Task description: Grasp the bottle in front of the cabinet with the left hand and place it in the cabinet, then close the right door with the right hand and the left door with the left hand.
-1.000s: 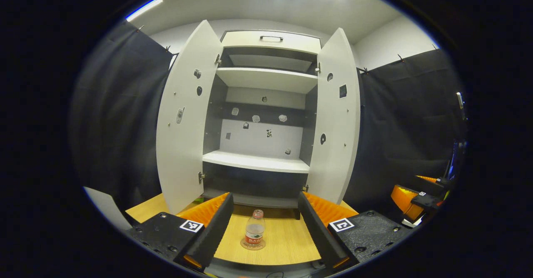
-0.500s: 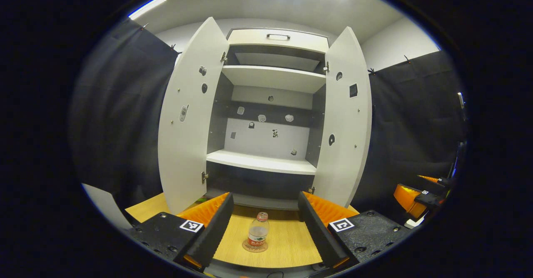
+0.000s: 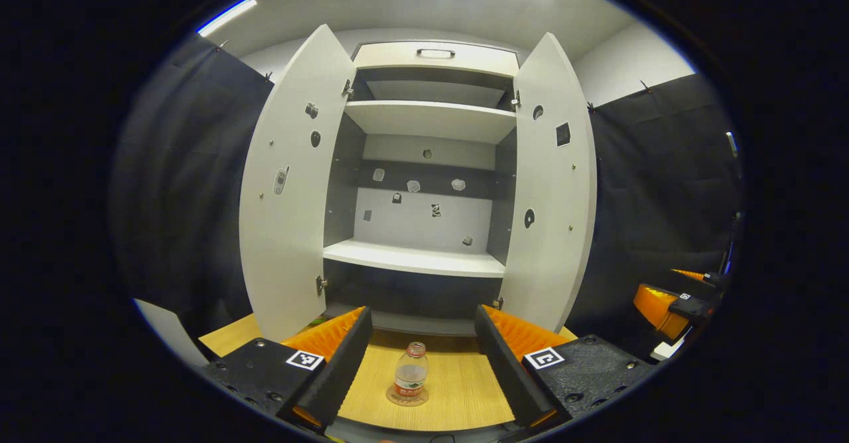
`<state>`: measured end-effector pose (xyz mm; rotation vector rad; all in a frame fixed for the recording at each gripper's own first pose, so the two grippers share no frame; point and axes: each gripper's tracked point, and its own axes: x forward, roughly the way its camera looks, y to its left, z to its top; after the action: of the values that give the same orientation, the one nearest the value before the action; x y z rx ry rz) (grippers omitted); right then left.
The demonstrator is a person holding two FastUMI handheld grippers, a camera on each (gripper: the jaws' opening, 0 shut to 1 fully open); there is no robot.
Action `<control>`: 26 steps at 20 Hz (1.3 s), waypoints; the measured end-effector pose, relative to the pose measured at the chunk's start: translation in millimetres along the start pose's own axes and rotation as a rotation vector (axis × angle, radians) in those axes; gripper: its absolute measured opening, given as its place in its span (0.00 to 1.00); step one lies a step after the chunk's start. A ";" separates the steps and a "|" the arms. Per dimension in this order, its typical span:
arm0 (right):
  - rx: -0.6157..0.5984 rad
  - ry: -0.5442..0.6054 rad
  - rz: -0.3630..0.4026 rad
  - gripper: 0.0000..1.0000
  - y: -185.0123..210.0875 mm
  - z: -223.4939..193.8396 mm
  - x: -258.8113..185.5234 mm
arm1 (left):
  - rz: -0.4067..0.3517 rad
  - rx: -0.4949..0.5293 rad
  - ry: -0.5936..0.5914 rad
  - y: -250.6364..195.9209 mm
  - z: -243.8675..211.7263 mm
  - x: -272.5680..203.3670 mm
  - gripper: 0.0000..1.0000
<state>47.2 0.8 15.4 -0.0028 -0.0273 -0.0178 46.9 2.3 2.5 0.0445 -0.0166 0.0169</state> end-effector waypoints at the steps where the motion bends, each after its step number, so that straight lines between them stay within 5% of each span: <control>1: -0.002 0.001 -0.003 0.96 -2.4 -0.4 0.0 | -0.004 -0.003 -0.002 -1.7 -0.1 1.1 0.94; 8: -0.004 0.020 -0.020 0.96 -12.8 -7.4 -1.4 | -0.015 0.038 0.064 -7.5 -41.8 14.8 0.94; 26: -0.032 0.100 -0.072 0.96 -43.5 -33.9 2.6 | 0.046 0.078 0.467 23.5 -267.7 73.2 0.96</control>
<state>50.0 -42.9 -18.3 -0.0332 0.0727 -0.0905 124.0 38.9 -262.5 0.1169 0.4500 0.0740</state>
